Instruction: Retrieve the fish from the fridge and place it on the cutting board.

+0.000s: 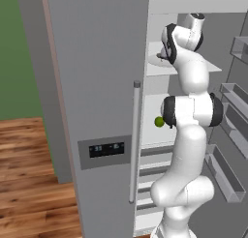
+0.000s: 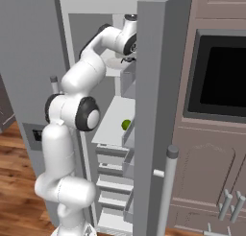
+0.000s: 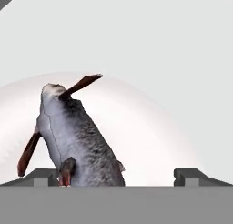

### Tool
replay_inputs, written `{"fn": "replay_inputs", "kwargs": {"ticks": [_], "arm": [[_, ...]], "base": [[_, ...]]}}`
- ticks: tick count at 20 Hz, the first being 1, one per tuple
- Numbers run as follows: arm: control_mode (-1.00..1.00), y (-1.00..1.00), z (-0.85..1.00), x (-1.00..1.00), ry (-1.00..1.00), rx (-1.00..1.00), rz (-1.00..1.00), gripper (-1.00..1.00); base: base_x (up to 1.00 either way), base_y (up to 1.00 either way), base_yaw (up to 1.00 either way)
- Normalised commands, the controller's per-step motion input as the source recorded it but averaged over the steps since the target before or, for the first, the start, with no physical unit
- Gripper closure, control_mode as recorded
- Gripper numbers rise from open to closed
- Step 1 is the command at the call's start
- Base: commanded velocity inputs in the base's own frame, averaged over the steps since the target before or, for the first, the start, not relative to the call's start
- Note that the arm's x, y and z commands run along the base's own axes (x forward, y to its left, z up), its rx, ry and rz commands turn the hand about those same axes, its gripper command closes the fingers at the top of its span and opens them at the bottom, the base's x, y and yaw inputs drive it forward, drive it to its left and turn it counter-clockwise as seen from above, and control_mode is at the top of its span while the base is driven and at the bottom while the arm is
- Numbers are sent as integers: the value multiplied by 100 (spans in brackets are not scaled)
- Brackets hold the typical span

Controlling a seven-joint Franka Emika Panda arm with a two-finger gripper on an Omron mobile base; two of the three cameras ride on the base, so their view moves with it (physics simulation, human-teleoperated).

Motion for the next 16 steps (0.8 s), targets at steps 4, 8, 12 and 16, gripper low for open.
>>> {"fn": "replay_inputs", "kwargs": {"ticks": [4,8,12,16], "arm": [[-100,0,-14,10,2,0,9,-100],[-100,11,-11,0,9,0,11,-100],[-100,14,-6,0,4,0,5,-100],[-100,9,-6,0,0,0,4,-100]], "base": [[0,0,0],[0,0,0],[0,0,0],[0,0,0]]}}
